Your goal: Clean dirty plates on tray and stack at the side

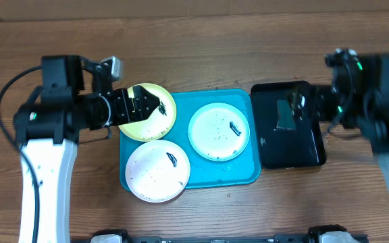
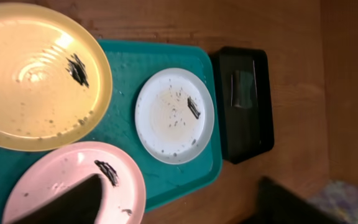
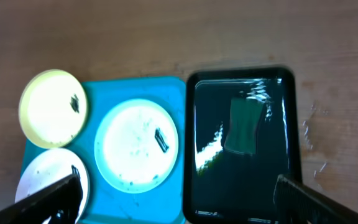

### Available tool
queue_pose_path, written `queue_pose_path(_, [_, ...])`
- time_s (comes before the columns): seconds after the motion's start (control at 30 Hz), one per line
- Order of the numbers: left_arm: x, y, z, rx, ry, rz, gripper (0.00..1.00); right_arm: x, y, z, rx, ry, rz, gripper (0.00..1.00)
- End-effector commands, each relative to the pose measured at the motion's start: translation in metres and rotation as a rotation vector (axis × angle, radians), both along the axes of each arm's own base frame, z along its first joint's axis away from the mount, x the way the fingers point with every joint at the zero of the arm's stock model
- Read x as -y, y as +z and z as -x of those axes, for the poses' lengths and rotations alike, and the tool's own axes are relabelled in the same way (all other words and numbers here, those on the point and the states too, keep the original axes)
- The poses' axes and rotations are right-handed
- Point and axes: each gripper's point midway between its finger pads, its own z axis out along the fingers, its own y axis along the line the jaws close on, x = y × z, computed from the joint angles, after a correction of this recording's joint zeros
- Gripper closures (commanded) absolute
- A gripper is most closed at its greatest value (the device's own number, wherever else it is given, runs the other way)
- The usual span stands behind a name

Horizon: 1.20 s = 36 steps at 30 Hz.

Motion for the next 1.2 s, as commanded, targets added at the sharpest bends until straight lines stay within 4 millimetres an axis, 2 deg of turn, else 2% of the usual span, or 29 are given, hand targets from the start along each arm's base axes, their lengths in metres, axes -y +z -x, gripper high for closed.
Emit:
queue_pose_path(0.0, [0.024,-0.016,-0.002,-0.081,-0.087,0.056,0.92,0.000,-0.018,-0.016,-0.089,-0.005,0.009,0.04])
queue_pose_path(0.03, [0.029,-0.022,-0.002,-0.103,-0.098,0.051,0.96,0.000,-0.025,-0.019,-0.112,-0.005,0.012,0.11])
queue_pose_path(0.1, [0.038,-0.045,-0.001,-0.172,-0.107,-0.010,0.96,0.000,-0.044,-0.027,-0.173,-0.007,0.020,0.30])
queue_pose_path(0.13, [0.040,-0.058,0.000,-0.205,-0.098,-0.065,0.93,-0.001,-0.052,-0.030,-0.201,-0.007,0.021,0.35])
queue_pose_path(0.17, [0.041,-0.069,0.000,-0.227,-0.094,-0.121,0.86,-0.001,-0.061,-0.033,-0.228,-0.009,0.022,0.36])
queue_pose_path(0.23, [0.045,-0.089,-0.001,-0.255,-0.101,-0.236,0.64,-0.001,-0.076,-0.038,-0.273,-0.010,0.027,0.36])
queue_pose_path(0.33, [0.064,-0.117,-0.004,-0.273,-0.159,-0.345,0.54,0.006,-0.106,-0.046,-0.355,-0.043,0.072,0.36])
queue_pose_path(0.43, [0.078,-0.136,-0.004,-0.291,-0.203,-0.383,0.53,0.018,-0.129,-0.050,-0.422,-0.107,0.134,0.35])
queue_pose_path(0.57, [0.092,-0.164,-0.003,-0.338,-0.249,-0.414,0.52,0.020,-0.158,-0.049,-0.508,-0.108,0.156,0.35])
queue_pose_path(0.77, [0.093,-0.196,0.000,-0.431,-0.250,-0.440,0.53,0.021,-0.190,-0.050,-0.542,-0.108,0.166,0.35])
queue_pose_path(0.9, [0.093,-0.206,0.000,-0.456,-0.252,-0.448,0.53,0.023,-0.206,-0.052,-0.524,-0.120,0.174,0.35])
queue_pose_path(1.0, [0.093,-0.211,0.001,-0.470,-0.253,-0.452,0.53,0.034,-0.222,-0.053,-0.511,-0.177,0.217,0.35])
queue_pose_path(1.17, [0.094,-0.214,0.000,-0.472,-0.252,-0.452,0.54,0.035,-0.246,-0.061,-0.446,-0.186,0.218,0.35])
